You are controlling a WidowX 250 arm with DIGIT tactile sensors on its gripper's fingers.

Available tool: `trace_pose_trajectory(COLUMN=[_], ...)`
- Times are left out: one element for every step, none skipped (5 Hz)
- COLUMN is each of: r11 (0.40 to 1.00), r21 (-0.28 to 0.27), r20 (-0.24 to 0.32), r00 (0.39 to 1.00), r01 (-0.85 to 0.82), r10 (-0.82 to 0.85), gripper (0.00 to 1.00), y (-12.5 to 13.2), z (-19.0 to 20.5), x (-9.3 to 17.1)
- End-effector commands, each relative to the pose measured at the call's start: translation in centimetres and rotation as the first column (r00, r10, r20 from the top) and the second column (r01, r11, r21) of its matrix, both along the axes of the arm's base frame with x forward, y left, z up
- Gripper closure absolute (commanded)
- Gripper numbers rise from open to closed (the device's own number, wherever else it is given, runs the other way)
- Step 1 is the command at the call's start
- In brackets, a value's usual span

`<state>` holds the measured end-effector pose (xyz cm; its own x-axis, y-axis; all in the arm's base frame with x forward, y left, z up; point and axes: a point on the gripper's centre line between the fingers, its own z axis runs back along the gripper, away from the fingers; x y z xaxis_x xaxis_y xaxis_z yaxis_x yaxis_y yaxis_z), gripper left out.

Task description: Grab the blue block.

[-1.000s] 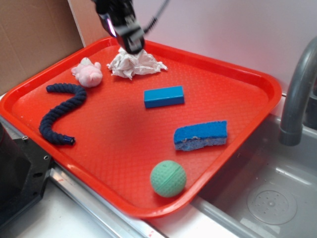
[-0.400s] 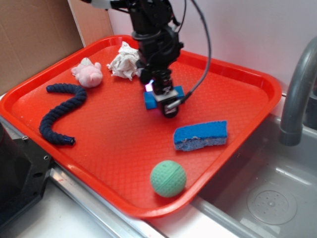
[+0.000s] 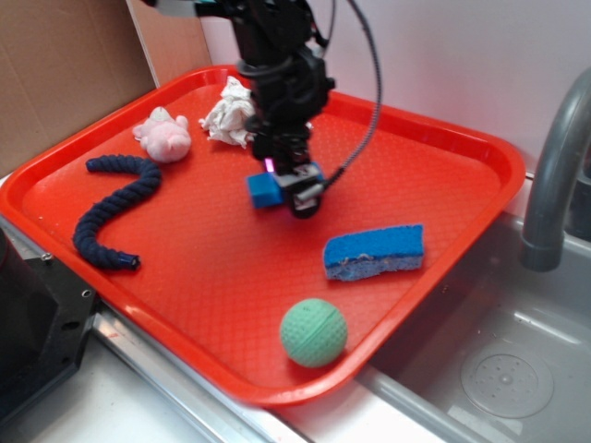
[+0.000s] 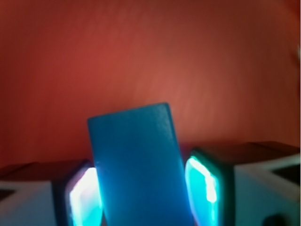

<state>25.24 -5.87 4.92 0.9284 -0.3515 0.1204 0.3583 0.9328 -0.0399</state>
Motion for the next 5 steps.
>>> trace_pose_trajectory(r11=[0.980, 0.901, 0.838, 0.812, 0.803], r21=[0.053, 0.077, 0.054, -0.009, 0.020], r20=[0.085, 0.039, 0.041, 0.015, 0.046], r00=[0.978, 0.905, 0.839, 0.812, 0.802], r01=[-0.194, -0.426, -0.543, -0.583, -0.596], r10=[0.189, 0.424, 0.542, 0.583, 0.595], gripper=[1.00, 1.00, 1.00, 1.00, 1.00], y=[1.9, 4.2, 5.1, 6.2, 6.8], z=[9.9, 14.9, 17.3, 17.3, 16.5], x=[-2.6, -4.1, -4.5, -4.5, -4.8])
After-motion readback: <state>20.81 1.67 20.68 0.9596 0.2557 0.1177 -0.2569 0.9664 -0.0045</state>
